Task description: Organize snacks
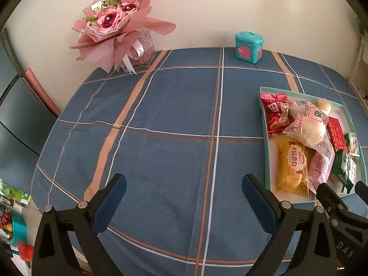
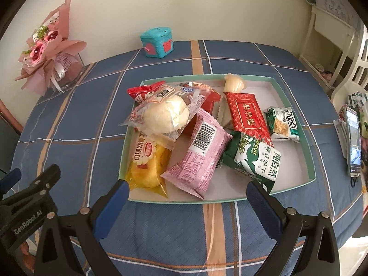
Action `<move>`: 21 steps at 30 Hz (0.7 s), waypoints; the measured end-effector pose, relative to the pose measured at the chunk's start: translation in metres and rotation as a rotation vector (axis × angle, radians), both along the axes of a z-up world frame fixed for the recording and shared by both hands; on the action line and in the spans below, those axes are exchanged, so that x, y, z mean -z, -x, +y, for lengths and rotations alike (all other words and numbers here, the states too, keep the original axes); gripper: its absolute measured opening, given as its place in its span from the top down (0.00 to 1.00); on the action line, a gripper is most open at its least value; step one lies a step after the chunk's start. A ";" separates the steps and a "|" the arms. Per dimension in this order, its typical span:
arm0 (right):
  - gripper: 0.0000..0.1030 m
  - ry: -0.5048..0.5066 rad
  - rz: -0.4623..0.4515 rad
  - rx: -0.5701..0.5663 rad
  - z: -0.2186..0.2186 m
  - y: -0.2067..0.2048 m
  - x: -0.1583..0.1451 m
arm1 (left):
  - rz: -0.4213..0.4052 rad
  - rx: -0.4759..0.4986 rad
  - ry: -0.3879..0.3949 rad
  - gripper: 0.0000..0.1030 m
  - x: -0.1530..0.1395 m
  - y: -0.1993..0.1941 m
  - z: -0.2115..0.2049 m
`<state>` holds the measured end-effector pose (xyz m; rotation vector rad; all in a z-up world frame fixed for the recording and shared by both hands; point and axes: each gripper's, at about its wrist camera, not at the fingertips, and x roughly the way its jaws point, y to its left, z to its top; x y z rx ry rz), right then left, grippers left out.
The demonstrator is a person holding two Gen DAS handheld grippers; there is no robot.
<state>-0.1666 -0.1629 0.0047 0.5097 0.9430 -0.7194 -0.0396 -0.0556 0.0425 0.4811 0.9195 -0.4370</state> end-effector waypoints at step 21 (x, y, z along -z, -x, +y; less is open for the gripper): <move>0.00 0.049 -0.030 0.001 0.011 0.013 -0.016 | -0.009 -0.040 0.017 0.02 -0.008 0.001 0.017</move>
